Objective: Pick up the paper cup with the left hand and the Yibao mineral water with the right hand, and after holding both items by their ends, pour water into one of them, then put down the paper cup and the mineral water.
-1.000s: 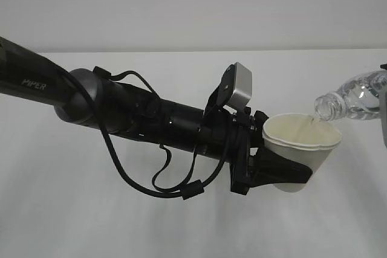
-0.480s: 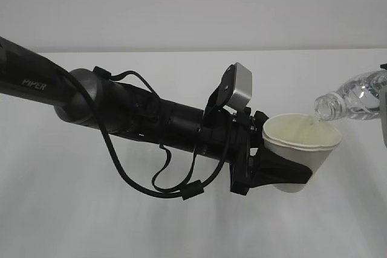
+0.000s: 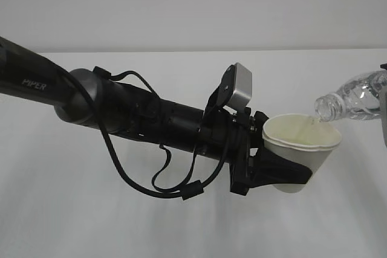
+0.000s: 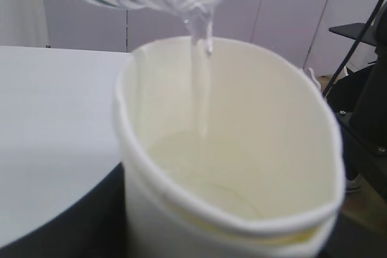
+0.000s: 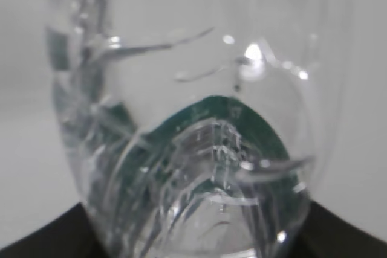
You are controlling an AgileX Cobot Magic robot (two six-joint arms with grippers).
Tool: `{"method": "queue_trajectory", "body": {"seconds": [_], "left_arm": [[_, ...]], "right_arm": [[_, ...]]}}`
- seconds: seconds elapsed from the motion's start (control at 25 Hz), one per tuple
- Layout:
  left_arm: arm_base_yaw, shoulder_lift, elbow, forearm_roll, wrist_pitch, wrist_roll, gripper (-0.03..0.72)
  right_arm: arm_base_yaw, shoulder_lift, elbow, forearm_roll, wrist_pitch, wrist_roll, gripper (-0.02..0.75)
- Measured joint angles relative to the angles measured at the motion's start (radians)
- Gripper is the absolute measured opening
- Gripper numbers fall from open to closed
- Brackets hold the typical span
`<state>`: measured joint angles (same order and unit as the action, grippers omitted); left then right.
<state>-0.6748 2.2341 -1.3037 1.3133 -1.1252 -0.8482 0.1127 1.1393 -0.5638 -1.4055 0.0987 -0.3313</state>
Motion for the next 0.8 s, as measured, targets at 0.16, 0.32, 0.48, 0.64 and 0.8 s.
{"method": "queue_trajectory", "body": {"seconds": [0.16, 0.32, 0.48, 0.64, 0.8], "left_arm": [[0.0, 0.0, 0.0, 0.0, 0.0, 0.0, 0.435], [0.0, 0.0, 0.0, 0.002, 0.0, -0.001, 0.435], [0.0, 0.0, 0.0, 0.002, 0.0, -0.002, 0.434], [0.0, 0.0, 0.0, 0.002, 0.0, -0.002, 0.433], [0.0, 0.0, 0.0, 0.004, 0.0, -0.002, 0.433]], "right_arm": [[0.0, 0.0, 0.0, 0.0, 0.0, 0.0, 0.401], [0.0, 0.0, 0.0, -0.002, 0.0, 0.0, 0.401], [0.0, 0.0, 0.0, -0.002, 0.0, 0.0, 0.4], [0.0, 0.0, 0.0, -0.006, 0.0, 0.0, 0.4], [0.0, 0.0, 0.0, -0.009, 0.0, 0.0, 0.4]]}}
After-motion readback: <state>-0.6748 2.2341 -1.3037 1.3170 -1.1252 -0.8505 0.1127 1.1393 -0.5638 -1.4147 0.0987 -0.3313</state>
